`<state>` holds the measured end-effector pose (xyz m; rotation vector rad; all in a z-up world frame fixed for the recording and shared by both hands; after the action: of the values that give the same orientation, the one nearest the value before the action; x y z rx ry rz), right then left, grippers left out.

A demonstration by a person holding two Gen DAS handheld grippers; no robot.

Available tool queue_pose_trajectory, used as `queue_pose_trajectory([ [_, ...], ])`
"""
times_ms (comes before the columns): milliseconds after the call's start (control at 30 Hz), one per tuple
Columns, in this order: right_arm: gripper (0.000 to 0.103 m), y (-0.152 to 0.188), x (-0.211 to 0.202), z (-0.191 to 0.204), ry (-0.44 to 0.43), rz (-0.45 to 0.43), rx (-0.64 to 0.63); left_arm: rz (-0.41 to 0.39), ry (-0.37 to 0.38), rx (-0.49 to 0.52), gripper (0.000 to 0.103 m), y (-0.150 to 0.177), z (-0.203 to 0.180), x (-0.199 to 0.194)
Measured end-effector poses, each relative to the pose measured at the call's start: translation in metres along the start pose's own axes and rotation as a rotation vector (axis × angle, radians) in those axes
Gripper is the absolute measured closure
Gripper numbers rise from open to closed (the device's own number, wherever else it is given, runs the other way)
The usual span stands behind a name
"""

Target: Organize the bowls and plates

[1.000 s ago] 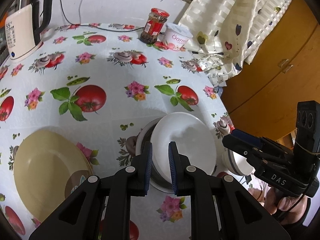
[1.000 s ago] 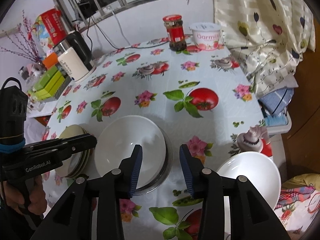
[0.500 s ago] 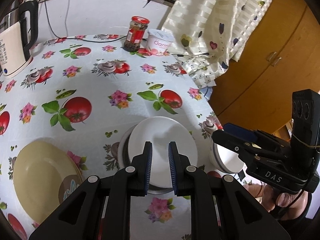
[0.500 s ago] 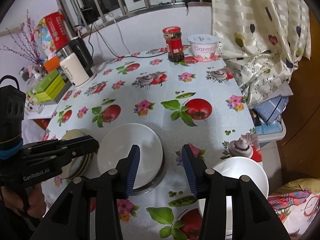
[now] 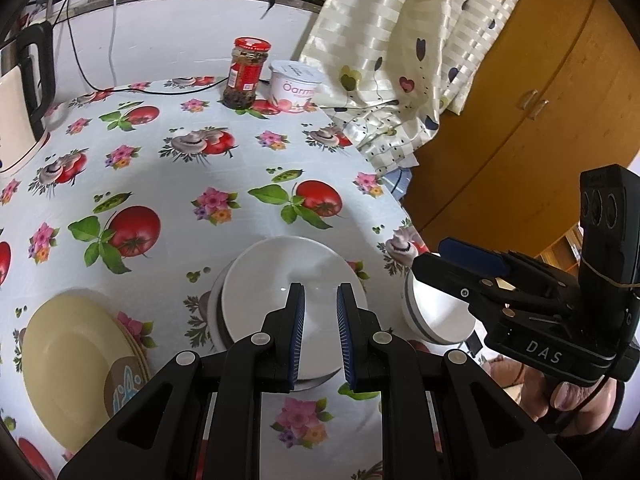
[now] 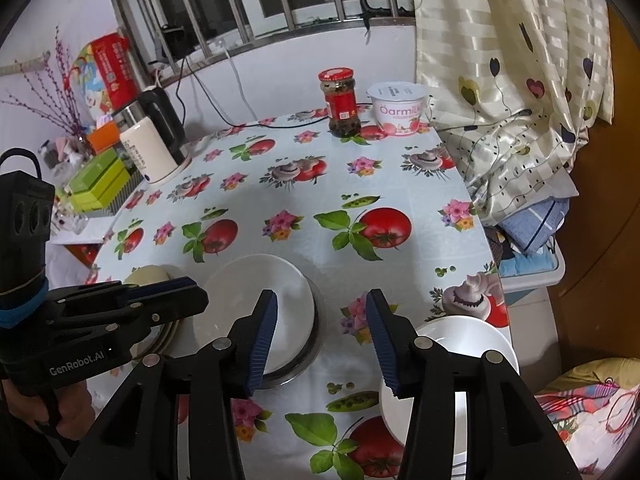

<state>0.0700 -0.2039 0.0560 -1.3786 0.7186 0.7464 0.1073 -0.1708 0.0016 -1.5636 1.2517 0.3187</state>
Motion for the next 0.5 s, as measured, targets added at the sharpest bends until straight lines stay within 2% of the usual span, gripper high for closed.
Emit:
queue_pose_trajectory([
  [500, 0.057, 0.006, -0.007, -0.02, 0.011, -0.016, 0.04, 0.027, 0.02, 0.039, 0.086, 0.001, -0.022, 0.014],
])
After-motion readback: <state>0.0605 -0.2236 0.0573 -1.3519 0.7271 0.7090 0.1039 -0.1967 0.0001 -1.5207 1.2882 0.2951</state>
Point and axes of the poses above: each gripper's, at about its wrist camera, not at the fingertips, and x roughly the way its jaws point, z to its left, y to its underside, the point moved 7 cm from there along x, roughly the way its jaws point, and after that the axes turned 4 degrees about y, right-handed, at the moved point
